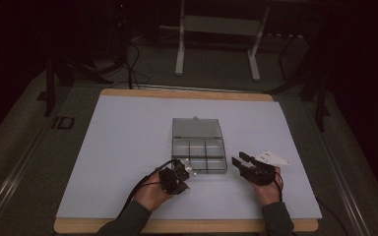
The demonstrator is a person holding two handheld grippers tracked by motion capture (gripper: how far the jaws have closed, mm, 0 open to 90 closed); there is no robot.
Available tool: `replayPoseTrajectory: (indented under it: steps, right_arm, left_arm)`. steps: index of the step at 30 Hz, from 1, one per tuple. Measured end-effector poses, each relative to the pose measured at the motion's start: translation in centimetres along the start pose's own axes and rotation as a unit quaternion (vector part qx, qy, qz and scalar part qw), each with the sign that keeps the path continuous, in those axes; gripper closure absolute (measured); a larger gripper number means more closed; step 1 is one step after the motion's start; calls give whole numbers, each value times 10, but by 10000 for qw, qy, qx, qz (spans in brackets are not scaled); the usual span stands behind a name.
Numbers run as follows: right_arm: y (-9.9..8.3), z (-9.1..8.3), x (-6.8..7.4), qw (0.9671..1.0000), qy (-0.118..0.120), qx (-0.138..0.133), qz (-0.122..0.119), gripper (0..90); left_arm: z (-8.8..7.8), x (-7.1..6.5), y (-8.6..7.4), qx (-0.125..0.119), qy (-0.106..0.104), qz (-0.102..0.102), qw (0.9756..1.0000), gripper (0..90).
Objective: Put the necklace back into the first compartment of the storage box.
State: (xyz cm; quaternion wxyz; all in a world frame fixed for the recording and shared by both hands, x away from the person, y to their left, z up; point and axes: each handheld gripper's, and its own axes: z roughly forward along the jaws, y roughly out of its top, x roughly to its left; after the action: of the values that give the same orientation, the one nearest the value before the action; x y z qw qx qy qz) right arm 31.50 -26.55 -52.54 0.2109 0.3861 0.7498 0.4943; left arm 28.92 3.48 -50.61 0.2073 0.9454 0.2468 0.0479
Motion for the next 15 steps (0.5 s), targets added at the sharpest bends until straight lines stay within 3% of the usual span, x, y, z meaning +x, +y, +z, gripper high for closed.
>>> replayPoseTrajectory:
  steps: [15]
  right_arm:
    - [0,1,1,10000,-4,23,-13,572]
  left_arm:
    - [-21,5,-2,-363,-62,-25,9993,883]
